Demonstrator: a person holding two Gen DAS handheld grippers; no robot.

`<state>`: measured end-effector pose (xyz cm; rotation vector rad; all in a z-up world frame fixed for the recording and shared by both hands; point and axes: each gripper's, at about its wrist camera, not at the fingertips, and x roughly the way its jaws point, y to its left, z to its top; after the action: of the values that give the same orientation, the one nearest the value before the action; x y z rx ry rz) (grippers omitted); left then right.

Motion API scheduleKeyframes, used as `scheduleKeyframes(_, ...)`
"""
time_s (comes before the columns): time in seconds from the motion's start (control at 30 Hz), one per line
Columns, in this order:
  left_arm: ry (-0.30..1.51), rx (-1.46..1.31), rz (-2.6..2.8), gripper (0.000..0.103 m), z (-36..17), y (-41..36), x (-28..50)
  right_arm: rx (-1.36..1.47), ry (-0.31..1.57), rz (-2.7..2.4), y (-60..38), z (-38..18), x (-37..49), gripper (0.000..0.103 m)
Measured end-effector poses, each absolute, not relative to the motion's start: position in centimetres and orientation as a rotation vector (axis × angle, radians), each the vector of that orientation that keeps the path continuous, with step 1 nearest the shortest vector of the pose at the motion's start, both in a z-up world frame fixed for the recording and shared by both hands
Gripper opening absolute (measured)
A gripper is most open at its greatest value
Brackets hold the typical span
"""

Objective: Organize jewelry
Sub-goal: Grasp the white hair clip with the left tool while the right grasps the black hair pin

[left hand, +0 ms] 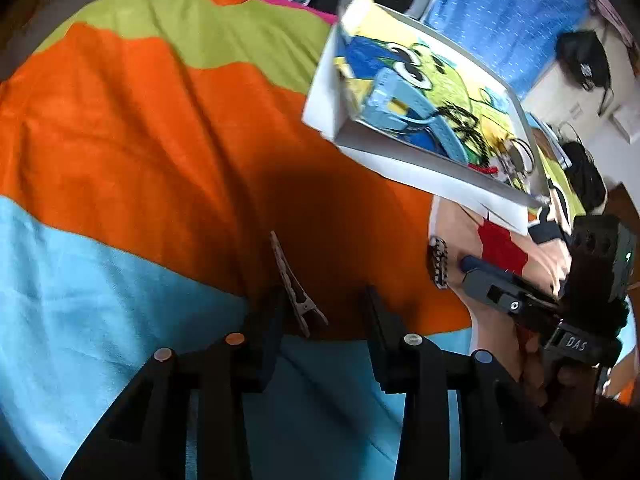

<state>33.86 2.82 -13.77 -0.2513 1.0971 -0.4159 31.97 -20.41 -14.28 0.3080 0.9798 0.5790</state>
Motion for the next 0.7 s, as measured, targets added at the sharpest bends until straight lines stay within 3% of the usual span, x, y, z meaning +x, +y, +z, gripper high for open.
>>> scheduleKeyframes(0.2, 1.125, -0.297, -0.391, 0.031, -14.2, 3.7, 34.6, 0.377, 1.041, 0.584, -19.9, -15.6, 33.1, 0.054)
scheduleKeyframes(0.37, 1.138, -0.338, -0.355, 0.015, -14.7, 4.8, 35.1, 0.473, 1.056, 0.574, -20.6, -16.4, 33.9, 0.05)
scheduleKeyframes(0.5, 1.138, -0.36, -0.339, 0.01, -15.0, 5.2, 35.1, 0.494, 1.077, 0.529, -21.2, -16.9, 34.2, 0.027)
scheduleKeyframes(0.7, 1.103, -0.301, -0.327, 0.009, -14.5, 4.5, 34.4, 0.501, 1.081, 0.543, -21.3, -16.8, 33.9, 0.011)
